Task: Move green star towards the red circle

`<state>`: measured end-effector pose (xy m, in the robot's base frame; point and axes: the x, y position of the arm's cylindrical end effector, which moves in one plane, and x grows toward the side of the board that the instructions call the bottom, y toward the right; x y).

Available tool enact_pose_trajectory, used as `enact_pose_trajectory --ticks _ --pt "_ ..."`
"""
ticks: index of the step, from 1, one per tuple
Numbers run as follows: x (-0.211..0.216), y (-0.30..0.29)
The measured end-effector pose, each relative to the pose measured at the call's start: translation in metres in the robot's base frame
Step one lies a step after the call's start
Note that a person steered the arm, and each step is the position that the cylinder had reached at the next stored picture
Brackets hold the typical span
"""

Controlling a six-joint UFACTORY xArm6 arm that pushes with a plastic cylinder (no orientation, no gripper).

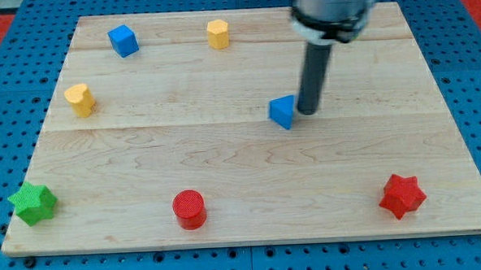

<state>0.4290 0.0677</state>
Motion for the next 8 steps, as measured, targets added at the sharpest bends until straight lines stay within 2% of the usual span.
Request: enact_pose_trajectory --ticks 2,3,4,6,7,8 --pt "0.023 -0.023" --pt "0.022 -0.088" --pt "0.043 -0.094" --pt "0.058 -0.311" --pt "0.088 -0.372" --pt "0.128 -0.356"
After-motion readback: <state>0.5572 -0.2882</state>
